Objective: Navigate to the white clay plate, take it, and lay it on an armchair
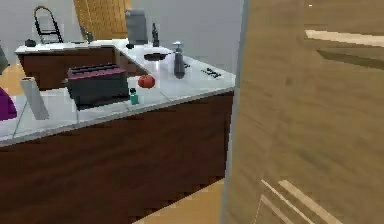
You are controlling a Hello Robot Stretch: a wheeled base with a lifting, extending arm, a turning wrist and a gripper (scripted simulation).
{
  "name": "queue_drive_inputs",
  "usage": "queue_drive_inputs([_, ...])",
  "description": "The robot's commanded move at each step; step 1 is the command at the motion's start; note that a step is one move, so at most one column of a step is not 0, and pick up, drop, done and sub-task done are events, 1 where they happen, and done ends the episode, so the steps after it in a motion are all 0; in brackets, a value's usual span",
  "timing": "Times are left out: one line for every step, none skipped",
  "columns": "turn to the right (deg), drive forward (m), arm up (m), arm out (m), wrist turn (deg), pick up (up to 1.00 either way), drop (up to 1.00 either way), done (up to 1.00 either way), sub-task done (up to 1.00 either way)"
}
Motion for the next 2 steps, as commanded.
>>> queue_drive_inputs([-45.0, 0.00, 0.00, 0.00, 0.0, 0.00, 0.00, 0.00, 0.00])
queue_drive_inputs([-33.0, 0.00, 0.00, 0.00, 0.0, 0.00, 0.00, 0.00, 0.00])
